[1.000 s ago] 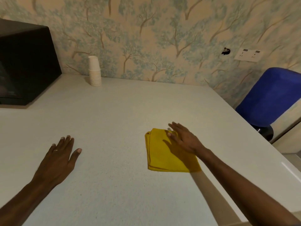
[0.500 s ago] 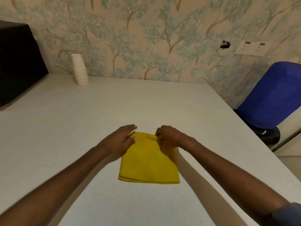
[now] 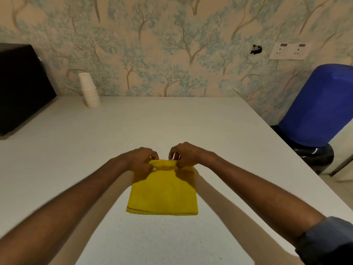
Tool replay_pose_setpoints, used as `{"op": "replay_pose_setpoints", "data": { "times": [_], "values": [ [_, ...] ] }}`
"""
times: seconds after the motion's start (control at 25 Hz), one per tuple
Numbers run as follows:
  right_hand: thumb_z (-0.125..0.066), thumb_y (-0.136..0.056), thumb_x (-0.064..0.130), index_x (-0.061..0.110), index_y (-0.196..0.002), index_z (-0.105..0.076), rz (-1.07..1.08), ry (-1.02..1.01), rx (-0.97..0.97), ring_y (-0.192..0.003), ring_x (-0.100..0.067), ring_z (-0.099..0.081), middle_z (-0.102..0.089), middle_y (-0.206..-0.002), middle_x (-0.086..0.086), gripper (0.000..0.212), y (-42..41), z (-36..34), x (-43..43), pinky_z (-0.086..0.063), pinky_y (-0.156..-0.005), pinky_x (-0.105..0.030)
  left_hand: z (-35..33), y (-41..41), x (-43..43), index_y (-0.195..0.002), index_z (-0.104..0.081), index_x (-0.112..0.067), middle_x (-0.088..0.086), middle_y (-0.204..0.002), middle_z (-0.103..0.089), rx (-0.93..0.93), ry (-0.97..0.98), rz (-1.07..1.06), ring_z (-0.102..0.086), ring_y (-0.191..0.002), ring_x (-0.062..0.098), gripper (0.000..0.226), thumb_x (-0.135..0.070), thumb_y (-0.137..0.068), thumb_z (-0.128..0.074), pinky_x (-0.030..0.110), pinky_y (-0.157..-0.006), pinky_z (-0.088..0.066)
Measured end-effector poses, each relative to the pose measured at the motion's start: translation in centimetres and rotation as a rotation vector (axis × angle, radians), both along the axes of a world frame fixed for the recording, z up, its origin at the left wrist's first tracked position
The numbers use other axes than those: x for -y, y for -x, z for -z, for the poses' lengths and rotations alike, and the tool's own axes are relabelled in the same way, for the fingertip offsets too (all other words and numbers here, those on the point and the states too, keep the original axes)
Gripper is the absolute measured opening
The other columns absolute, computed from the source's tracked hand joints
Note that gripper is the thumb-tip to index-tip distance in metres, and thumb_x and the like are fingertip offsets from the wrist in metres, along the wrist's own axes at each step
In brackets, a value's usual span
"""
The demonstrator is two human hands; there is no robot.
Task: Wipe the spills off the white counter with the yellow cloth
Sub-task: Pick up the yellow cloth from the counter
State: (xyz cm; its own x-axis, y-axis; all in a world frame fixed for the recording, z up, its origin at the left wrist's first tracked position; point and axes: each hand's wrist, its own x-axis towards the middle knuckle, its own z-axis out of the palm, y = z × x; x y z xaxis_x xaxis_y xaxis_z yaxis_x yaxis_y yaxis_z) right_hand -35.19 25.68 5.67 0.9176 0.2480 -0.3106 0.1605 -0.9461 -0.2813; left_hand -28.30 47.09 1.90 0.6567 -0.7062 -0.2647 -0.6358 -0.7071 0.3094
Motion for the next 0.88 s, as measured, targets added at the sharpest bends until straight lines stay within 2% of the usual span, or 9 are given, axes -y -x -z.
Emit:
{"op": "replay_pose_setpoints", "data": {
  "times": [0.08, 0.2, 0.4, 0.48, 0.68, 0.88],
  "values": [
    [-0.076, -0.085, 0.006, 0.008, -0.131, -0.064, 0.005, -0.006, 0.025, -0.113, -0.025, -0.068, -0.069, -0.128, -0.01, 0.047, 0.7, -0.7, 0.1, -0.056, -0.098, -0.036, -0.7, 0.0, -0.3, -0.123, -0.061, -0.021, 0.007, -0.119, -0.068, -0.011, 0.02, 0.015, -0.058, -0.096, 0.017, 0.045, -0.039, -0.084, -0.075, 0.03, -0.076, -0.045],
    [-0.076, -0.085, 0.005, 0.007, -0.122, -0.07, 0.05, -0.007, 0.072, -0.109, -0.024, -0.07, -0.073, -0.121, -0.012, 0.037, 1.7, -1.8, 0.1, -0.058, -0.092, -0.031, -2.6, 0.2, -1.0, -0.128, -0.061, -0.026, 0.004, -0.12, -0.068, -0.007, 0.072, 0.027, -0.058, -0.097, 0.014, 0.057, -0.041, -0.077, -0.082, 0.029, -0.078, -0.047],
    [-0.08, -0.082, 0.01, 0.013, -0.116, -0.074, 0.095, 0.016, 0.132, -0.104, -0.022, -0.07, -0.075, -0.115, -0.007, 0.034, 3.7, -4.8, 0.0, -0.059, -0.089, -0.031, -7.0, 0.8, -1.3, -0.135, -0.057, -0.029, 0.006, -0.126, -0.066, -0.013, 0.093, 0.076, -0.061, -0.111, 0.022, 0.071, -0.043, -0.071, -0.086, 0.04, -0.096, -0.056],
    [-0.081, -0.082, 0.012, 0.014, -0.116, -0.073, 0.118, 0.026, 0.161, -0.103, -0.021, -0.07, -0.075, -0.114, -0.006, 0.035, 4.4, -6.2, 0.3, -0.059, -0.087, -0.03, -8.6, 1.1, -1.2, -0.14, -0.052, -0.03, 0.006, -0.126, -0.065, -0.022, 0.109, 0.095, -0.062, -0.112, 0.023, 0.079, -0.043, -0.07, -0.087, 0.04, -0.096, -0.057],
    [-0.082, -0.081, 0.017, 0.017, -0.119, -0.073, 0.143, 0.128, 0.236, -0.104, -0.021, -0.069, -0.075, -0.116, -0.004, 0.039, 6.0, -10.0, 2.8, -0.054, -0.085, -0.028, -13.4, 1.7, 0.6, -0.136, -0.059, -0.027, 0.008, -0.122, -0.07, 0.011, 0.188, 0.166, -0.067, -0.108, 0.024, 0.071, -0.037, -0.072, -0.087, 0.038, -0.093, -0.06],
    [-0.082, -0.079, 0.013, 0.02, -0.12, -0.073, 0.196, 0.179, 0.277, -0.099, -0.019, -0.067, -0.075, -0.115, -0.004, 0.043, 6.6, -14.1, 8.5, -0.056, -0.088, -0.032, -17.5, 2.4, 6.3, -0.134, -0.062, -0.023, 0.009, -0.119, -0.073, 0.116, 0.258, 0.204, -0.067, -0.1, 0.02, 0.067, -0.03, -0.073, -0.088, 0.032, -0.087, -0.057]
  ]
}}
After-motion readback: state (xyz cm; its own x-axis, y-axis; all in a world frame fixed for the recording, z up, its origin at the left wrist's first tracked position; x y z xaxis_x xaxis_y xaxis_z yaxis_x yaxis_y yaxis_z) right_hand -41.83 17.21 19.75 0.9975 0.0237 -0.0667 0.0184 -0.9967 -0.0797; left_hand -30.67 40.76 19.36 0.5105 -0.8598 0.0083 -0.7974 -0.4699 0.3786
